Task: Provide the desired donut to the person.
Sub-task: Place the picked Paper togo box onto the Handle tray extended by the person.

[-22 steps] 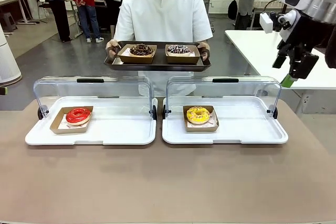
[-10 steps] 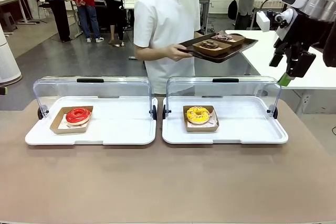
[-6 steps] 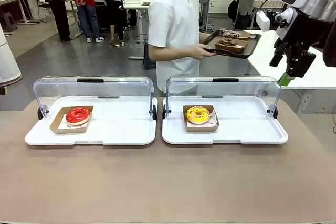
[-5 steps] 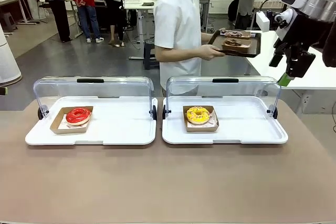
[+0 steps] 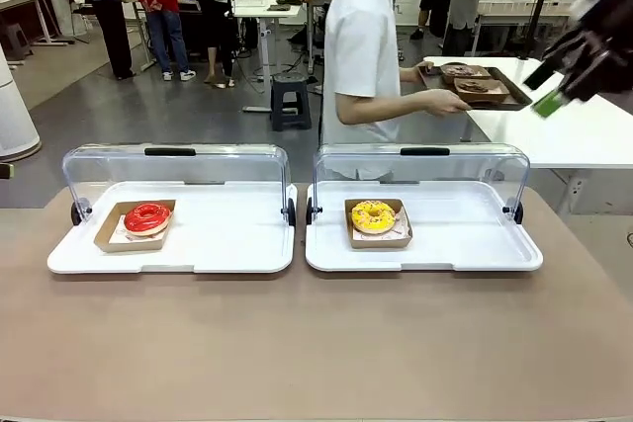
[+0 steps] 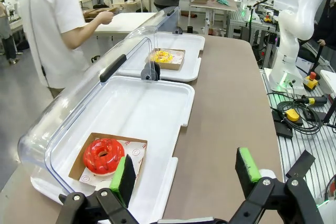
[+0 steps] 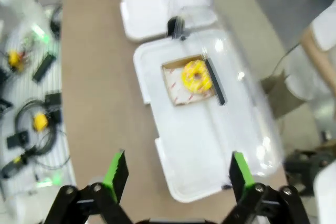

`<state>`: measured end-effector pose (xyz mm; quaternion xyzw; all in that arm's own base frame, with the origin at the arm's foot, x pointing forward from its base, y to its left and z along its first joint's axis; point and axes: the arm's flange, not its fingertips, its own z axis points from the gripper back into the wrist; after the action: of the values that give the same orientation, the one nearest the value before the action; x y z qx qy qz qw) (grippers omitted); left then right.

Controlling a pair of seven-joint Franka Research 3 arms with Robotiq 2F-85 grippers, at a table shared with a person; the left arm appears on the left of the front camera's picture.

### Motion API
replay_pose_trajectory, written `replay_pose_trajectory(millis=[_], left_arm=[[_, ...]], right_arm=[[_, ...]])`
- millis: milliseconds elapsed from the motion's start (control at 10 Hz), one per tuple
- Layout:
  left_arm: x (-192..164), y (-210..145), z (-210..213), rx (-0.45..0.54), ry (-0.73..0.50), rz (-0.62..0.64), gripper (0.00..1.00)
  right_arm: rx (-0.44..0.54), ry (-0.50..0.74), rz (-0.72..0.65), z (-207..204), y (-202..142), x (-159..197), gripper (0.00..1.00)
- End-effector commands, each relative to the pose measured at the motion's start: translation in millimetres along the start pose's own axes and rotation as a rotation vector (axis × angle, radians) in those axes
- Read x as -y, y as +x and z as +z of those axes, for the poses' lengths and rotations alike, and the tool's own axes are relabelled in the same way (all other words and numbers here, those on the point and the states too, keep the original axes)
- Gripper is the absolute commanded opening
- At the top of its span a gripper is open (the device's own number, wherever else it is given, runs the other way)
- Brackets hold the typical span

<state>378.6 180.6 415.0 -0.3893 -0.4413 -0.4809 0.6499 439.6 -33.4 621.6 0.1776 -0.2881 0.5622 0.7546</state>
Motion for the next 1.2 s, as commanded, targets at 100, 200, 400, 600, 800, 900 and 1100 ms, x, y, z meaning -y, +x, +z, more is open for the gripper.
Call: replay_pose_trajectory(millis=[100, 200, 400, 600, 800, 900, 1100], left_arm=[[1, 1, 1, 0.011, 0.003, -0.008, 1.0], [1, 1, 1, 0.011, 0.003, -0.008, 1.0], [1, 1, 1, 0.011, 0.003, -0.008, 1.0], [1, 1, 1, 0.011, 0.003, -0.008, 1.0], [1, 1, 1, 0.011, 0.003, -0.008, 1.0], [1, 1, 1, 0.011, 0.003, -0.008, 1.0], [1, 1, 1, 0.011, 0.003, -0.008, 1.0]], right_arm=[[0.234, 0.013, -0.04, 7, -90, 47, 1.0], [0.263, 0.003, -0.02, 11, -131, 56, 1.0], [0.35, -0.027, -0.033, 23, -199, 56, 1.0], [0.491, 0.105, 0.012, 27, -233, 52, 1.0], [0.473, 0.212, 0.061, 23, -250, 51, 1.0], [0.476, 0.232, 0.06, 21, -256, 53, 1.0], [0.466, 0.239, 0.058, 20, -261, 53, 1.0]])
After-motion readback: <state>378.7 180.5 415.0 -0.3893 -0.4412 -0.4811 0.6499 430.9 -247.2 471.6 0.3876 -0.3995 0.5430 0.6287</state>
